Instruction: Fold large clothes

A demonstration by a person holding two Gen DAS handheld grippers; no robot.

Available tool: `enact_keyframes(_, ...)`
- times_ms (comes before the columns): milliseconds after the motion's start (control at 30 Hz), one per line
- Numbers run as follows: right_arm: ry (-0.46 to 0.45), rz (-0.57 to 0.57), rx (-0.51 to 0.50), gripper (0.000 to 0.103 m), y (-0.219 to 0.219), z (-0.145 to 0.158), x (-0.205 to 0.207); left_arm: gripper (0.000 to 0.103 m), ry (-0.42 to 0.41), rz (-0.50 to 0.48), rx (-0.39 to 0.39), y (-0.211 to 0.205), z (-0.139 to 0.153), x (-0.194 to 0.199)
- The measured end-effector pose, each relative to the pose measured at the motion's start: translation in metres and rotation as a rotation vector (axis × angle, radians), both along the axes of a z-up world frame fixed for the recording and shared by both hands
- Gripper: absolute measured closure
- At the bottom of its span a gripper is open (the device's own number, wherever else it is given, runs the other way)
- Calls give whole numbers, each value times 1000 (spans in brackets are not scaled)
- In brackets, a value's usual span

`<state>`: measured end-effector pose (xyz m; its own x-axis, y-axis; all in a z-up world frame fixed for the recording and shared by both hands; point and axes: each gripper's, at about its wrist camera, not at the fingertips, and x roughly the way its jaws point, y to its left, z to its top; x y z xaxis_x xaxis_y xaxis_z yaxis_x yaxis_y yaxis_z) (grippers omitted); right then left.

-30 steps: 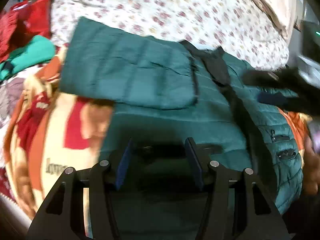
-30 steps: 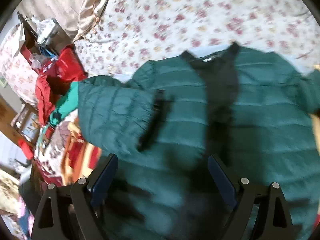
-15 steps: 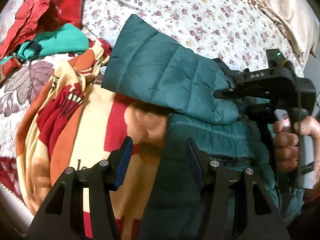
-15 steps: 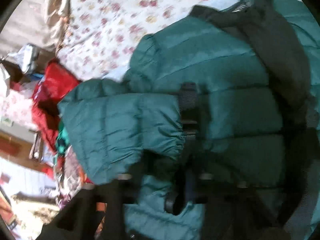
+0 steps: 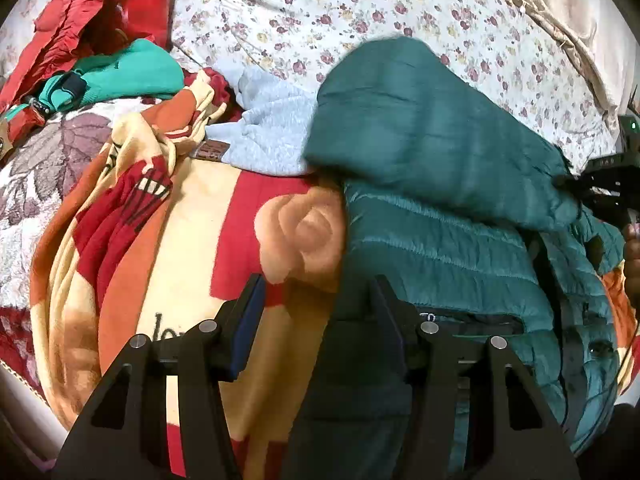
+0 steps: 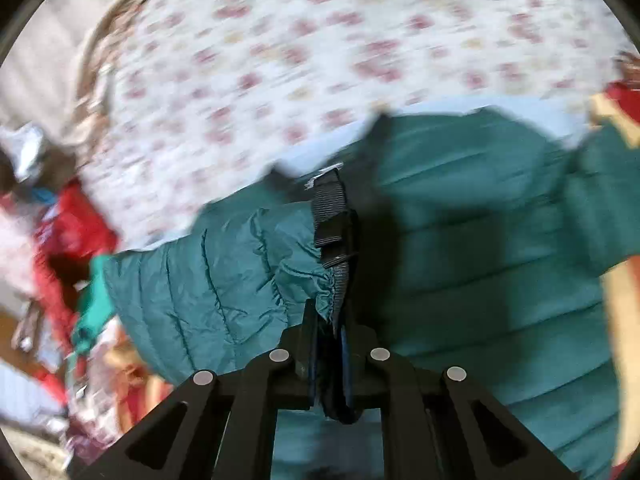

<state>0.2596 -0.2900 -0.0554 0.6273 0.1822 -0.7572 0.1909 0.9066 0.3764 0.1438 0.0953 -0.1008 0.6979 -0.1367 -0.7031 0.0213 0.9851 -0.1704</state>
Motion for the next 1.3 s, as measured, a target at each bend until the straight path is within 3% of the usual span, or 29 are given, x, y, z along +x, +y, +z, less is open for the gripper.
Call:
enact_keyframes(133,66,-116,-90,95,-38,-18,12,49,6,-4,14,-3,-3,2)
enact_keyframes(467,134,-171,-77,92,-53,-55,28,47,13,-3,48,-12,-9,8)
enact_keyframes(567,118,-158,-96,74,-54,-47,21,44,11,5,58,-13,-10,9)
enact_keyframes(633,75,-156,-112,54,-55,-34,8,44,12,7,57,-13,-10,9)
enact_keyframes(733,22,-169,-173,48,-60,-15,-14,43,12,9,54,-12,-10,9)
enact_keyframes(967,-31,-114,-184,48,-36,-4,-34,42,6,13,65,-13,-11,7)
enact_keyframes(1067,19,-45,-187,48,-18,-21,-21,42,4,14,72,-13,-12,7)
enact_keyframes(1200,107,-43,-234,48,-11,-48,3,41,9,17,70,-13,-12,8)
enact_keyframes(1300,94,-47,-240,48,-12,-46,0,41,7,18,73,-13,-11,8)
